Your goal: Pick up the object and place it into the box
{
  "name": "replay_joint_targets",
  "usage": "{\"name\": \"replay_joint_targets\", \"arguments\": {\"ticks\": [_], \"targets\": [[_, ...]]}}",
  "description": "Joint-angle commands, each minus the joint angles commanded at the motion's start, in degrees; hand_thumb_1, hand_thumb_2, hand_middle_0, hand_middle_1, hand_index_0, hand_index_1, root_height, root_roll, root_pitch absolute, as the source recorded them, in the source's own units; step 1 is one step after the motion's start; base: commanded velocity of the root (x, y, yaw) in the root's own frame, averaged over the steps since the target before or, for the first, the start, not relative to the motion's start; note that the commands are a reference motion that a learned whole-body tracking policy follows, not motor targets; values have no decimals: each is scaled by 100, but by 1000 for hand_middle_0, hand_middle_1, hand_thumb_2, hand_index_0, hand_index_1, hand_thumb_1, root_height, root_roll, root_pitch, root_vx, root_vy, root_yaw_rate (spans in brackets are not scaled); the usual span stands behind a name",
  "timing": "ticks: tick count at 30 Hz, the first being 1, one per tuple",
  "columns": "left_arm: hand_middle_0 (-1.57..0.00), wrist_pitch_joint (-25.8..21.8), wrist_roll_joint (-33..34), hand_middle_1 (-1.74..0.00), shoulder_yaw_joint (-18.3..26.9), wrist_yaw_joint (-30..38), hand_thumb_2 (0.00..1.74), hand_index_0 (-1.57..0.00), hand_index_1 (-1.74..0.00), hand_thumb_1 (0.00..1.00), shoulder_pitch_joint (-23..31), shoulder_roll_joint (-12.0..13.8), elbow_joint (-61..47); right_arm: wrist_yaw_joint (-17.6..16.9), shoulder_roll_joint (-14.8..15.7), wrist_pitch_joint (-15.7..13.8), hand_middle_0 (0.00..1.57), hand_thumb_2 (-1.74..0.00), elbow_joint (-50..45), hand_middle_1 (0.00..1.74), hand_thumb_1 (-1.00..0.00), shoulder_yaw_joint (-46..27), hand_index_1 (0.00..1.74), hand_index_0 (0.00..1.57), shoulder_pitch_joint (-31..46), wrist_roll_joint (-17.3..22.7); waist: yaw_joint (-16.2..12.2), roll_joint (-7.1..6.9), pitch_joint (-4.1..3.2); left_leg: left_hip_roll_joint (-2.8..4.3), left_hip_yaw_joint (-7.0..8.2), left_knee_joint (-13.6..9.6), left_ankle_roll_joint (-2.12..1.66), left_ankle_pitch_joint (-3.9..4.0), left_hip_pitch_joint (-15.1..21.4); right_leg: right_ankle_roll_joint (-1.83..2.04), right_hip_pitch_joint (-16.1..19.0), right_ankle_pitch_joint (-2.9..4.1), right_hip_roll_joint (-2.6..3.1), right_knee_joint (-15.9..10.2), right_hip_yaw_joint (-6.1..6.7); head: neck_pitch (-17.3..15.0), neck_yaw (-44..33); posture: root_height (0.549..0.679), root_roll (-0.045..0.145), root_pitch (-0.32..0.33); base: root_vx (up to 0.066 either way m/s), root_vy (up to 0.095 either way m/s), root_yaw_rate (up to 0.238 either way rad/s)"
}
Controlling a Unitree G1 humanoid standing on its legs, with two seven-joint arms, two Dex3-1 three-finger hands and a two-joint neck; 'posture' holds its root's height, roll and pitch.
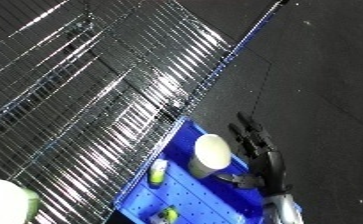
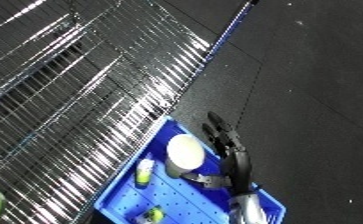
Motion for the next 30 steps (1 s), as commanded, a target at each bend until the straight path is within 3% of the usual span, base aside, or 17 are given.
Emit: {"name": "replay_joint_targets", "arguments": {"ticks": [9,18,23,30], "targets": [[-1570,5,-87,-1740,-5,-15,1740,-1570,-1740,1000,32,-13,15,30,72,29,0,0,-56,0,0,-19,0,0,63,24,12,-21,0,7,-27,-24,-19,50,-27,-14,-18,-1,11,14,-17,-140,-231,645,103,89,1,4,34],[-1570,26,-45,-1740,-79,82,1740,-1570,-1740,1000,44,-86,-63,201,92,61,0,0,-467,0,0,136,0,0,-100,-274,149,-85,0,-8,-113,-111,-32,123,-57,-28,17,18,19,-30,-72,-272,-596,645,101,86,-9,-3,65],[-1570,110,-44,-1740,-116,135,1740,-1570,-1740,1000,5,-85,-107,296,52,306,0,0,-722,0,0,312,0,0,-302,-588,299,-141,0,-25,-228,-130,-56,177,-96,-38,67,0,-9,-19,-133,-442,-970,645,100,78,1,-25,125],[-1570,218,-56,-1740,-146,99,1740,-1570,-1740,1000,-101,-50,-2,688,10,691,0,0,-762,0,0,583,0,0,-689,-532,593,-266,0,-71,-453,-145,-81,240,-144,-58,165,-30,-82,13,-286,-659,-1794,645,97,62,17,-61,188]]}}
